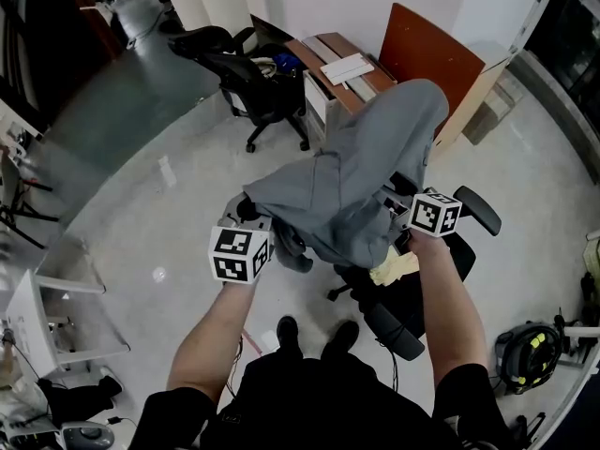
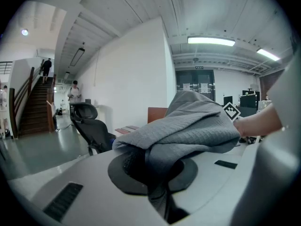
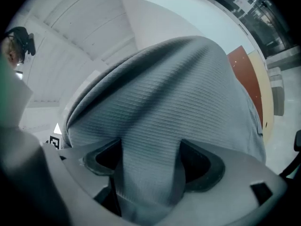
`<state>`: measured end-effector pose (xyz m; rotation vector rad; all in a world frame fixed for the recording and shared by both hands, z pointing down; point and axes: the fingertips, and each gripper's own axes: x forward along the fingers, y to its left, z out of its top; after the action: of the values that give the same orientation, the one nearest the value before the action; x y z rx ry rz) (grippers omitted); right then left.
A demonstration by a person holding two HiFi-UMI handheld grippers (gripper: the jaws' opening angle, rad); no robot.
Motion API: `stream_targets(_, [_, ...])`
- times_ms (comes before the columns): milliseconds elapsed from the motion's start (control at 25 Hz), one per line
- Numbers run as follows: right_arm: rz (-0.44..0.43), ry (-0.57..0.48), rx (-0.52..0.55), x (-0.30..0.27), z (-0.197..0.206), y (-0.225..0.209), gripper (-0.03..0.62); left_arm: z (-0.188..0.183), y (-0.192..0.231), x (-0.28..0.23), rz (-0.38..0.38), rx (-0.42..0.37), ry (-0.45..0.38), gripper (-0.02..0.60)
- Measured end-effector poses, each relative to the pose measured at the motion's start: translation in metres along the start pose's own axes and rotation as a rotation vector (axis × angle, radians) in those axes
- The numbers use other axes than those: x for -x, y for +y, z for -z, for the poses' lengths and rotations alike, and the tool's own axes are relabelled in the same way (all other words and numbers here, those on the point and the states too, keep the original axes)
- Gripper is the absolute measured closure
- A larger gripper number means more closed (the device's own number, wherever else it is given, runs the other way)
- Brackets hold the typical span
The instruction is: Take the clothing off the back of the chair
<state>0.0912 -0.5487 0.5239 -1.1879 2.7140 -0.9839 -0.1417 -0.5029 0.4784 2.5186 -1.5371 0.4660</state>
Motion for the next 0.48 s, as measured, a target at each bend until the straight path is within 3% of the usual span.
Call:
stream_targets(280, [-0.087, 0.023, 0.115, -0.002, -0.001, 0.032, 0.411, 0.001, 0.001, 0.007, -0.003, 0.000, -0.006, 0.560])
stream_targets(400, [-0.094, 0.032, 0.155, 0.000, -0.001, 0.045, 0.552, 0.000, -0.001, 0.010, -0.004, -0.004, -0.009, 0.560])
stream_targets(480, [-0.056, 0.026, 0.183, 0.001, -0.001, 0.045, 0.577, -0.003, -0.001, 0.011, -0.005, -0.010, -0.014, 0.560])
